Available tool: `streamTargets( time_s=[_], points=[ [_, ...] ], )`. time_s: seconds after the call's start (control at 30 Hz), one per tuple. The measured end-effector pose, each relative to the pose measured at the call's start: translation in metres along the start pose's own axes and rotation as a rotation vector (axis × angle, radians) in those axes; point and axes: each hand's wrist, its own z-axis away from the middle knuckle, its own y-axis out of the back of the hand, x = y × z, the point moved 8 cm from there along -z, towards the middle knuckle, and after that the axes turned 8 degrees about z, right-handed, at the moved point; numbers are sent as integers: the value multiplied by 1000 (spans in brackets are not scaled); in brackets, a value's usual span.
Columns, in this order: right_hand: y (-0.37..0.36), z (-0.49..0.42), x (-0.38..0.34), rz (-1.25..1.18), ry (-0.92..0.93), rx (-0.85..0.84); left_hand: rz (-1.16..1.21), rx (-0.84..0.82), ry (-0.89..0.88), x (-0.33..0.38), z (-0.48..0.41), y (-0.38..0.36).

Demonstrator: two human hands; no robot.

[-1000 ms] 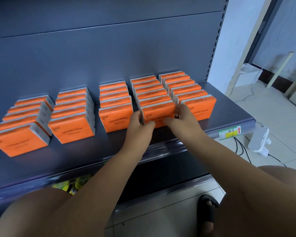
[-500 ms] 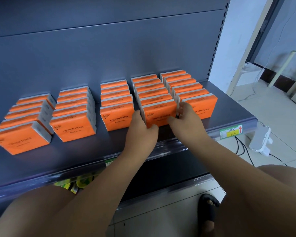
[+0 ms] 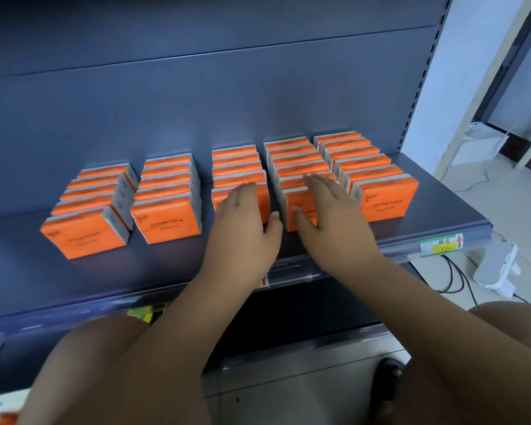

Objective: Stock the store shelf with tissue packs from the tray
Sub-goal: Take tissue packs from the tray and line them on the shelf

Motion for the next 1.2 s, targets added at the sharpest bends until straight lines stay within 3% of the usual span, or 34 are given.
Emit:
streamTargets(
  time_s=[0.13,0.3,0.43,0.57,0.73,0.97,1.2],
  points=[
    [-8,1,-28,-87,58,-15,-144,-8,-9,-11,-1,15],
    [-16,1,-65,-188,118,-40,53,41,101,-31,4,56],
    [-23,2,-114,-254,152,-17,-142,137,95,-64,24,116],
    [-38,14,-192,-349,307,-65,-315,226,189,-108,75,176],
    [-59,51,-304,-386,533,-91,-348,391,457,-174,183,232],
    [-160,169,-422,-187,951,-400,-544,419,772,-227,335,263],
    [-265,252,-396,59,846,-897,-469,401,1108,-282,458,250]
  ],
)
